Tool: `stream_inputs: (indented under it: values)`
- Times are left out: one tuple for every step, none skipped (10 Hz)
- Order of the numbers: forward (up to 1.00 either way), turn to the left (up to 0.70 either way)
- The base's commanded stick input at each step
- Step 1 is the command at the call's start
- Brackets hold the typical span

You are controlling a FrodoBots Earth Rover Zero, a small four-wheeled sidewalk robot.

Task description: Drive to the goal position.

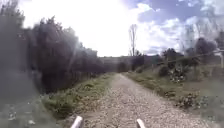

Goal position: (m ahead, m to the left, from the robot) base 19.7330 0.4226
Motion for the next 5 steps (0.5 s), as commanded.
stream_inputs:
  values:
    - [0.85,0.0]
    - [0.85,0.0]
    - [0.85,0.0]
    - [0.85,0.0]
    - [0.85,0.0]
